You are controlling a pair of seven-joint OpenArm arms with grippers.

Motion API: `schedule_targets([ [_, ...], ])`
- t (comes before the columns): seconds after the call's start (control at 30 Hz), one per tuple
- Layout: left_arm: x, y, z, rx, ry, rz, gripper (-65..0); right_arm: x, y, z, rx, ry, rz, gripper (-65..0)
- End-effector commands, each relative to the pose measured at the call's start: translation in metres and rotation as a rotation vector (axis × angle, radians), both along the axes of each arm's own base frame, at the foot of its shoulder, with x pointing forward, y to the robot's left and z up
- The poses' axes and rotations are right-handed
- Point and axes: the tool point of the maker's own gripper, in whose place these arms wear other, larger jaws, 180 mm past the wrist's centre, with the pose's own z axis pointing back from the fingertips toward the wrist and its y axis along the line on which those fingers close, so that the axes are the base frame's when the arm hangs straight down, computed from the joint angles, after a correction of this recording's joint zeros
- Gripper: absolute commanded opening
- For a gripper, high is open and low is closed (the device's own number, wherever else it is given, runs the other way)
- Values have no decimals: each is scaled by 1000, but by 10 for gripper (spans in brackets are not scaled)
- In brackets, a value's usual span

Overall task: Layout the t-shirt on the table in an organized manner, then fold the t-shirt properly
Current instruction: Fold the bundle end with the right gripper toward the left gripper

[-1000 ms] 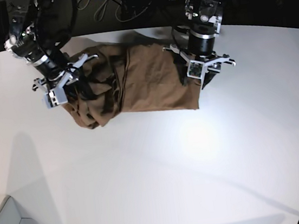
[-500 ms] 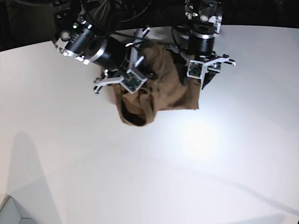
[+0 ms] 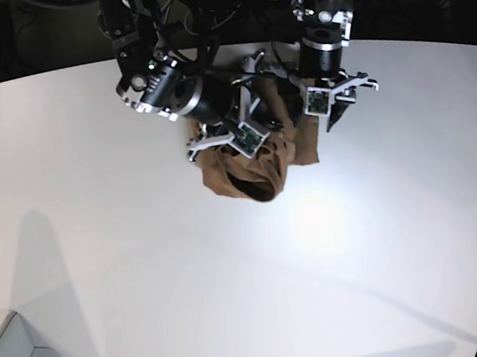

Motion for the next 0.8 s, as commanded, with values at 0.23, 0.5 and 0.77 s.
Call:
schedule_targets([
  [0.23, 1, 22, 55, -28, -139, 98, -366, 8, 3, 13, 37, -41, 7, -650],
  [0.5, -17, 45, 5, -20, -5, 215, -367, 7, 7, 15, 47, -40, 11, -633],
  [0.77, -25, 40, -23, -19, 66, 207, -367, 6, 18, 21, 79, -42, 19, -520],
])
